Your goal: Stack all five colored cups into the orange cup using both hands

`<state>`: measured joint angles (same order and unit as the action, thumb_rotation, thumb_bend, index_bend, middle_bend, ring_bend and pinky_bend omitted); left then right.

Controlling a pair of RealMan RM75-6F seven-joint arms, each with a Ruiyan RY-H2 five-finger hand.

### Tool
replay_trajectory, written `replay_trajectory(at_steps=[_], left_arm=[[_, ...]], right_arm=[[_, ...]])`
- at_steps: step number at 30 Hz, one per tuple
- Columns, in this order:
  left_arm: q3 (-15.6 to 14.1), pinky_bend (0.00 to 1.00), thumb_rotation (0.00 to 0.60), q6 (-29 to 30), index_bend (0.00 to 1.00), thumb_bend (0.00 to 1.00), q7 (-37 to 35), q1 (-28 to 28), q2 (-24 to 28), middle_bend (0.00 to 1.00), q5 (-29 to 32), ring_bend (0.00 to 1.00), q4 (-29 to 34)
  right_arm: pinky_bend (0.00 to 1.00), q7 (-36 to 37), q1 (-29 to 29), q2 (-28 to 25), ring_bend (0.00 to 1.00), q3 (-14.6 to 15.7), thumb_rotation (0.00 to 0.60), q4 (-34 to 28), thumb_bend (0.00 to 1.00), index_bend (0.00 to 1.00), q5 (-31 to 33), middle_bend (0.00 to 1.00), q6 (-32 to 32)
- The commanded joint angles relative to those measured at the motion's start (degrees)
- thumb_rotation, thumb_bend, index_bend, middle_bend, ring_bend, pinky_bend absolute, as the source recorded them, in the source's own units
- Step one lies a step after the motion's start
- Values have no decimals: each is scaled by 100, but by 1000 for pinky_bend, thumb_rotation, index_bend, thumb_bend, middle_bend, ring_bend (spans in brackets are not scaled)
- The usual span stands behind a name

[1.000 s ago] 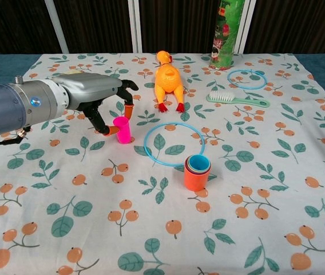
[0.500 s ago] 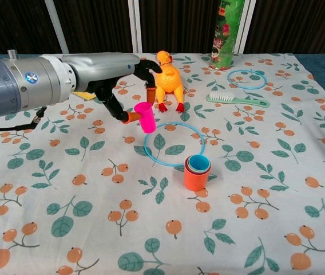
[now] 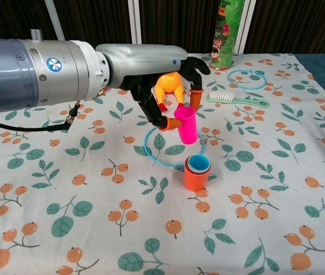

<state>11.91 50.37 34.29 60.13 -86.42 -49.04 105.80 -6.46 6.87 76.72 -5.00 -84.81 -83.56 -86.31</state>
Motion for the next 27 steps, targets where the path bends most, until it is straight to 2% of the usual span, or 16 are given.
replay_trajectory(at_steps=[1,11,27], left_arm=[[-47,0,600,0,494,372,142,147,-130,31,134,0,-38],[-185,0,600,83,494,371,300,401,-423,31,263,0,-177],[-318,0,600,228,494,372,227,453,-472,31,200,0,-288]], right_arm=[[120,10,-11,-7,0,-19,600,7,333,76,19,0,-10],[121,96,-47,-37,0,-92,600,14,333,76,53,0,-60],[120,5,-57,7,0,-122,600,10,333,81,78,0,-36]])
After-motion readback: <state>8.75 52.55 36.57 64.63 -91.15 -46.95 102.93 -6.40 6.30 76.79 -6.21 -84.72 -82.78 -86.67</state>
